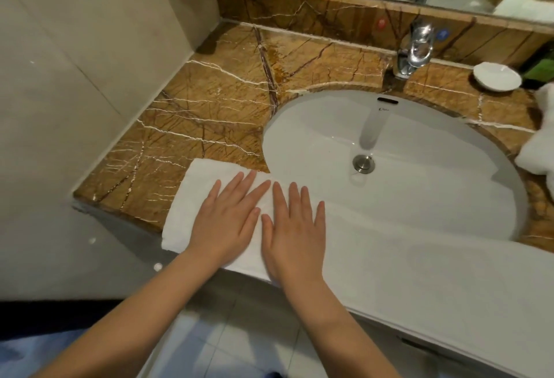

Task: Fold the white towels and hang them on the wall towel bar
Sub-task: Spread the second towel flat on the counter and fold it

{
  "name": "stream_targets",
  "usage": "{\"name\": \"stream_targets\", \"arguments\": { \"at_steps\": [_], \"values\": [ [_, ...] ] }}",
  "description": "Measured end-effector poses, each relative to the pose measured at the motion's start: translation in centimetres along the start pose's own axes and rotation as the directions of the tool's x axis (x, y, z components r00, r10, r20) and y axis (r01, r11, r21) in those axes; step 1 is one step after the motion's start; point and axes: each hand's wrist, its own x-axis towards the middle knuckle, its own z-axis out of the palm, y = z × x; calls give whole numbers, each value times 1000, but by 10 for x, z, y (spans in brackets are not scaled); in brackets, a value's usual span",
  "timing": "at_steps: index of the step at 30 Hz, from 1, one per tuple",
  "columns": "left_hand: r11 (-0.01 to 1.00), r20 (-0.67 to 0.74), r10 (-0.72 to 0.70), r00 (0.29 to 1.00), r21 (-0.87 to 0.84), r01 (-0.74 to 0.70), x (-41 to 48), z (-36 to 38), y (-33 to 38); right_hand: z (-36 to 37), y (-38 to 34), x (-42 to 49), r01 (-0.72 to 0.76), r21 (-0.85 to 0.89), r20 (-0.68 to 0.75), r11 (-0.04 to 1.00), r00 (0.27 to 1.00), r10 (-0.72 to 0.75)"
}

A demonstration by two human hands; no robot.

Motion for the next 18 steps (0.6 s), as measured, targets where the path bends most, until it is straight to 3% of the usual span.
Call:
{"name": "stream_targets", "arguments": {
  "at_steps": [10, 15, 18],
  "values": [
    [1000, 8, 0, 1000, 7, 0, 0, -6, 16, -15, 12, -3, 49, 58, 38, 997, 998, -51],
    [990, 25, 135, 991, -31, -134, -2, -5, 63, -41, 52, -17, -39, 70, -33, 997, 999, 41],
    [989, 62, 149, 987, 2, -149, -1, 7, 72, -40, 82, -28, -90, -6, -22, 996, 996, 90]
  ]
}}
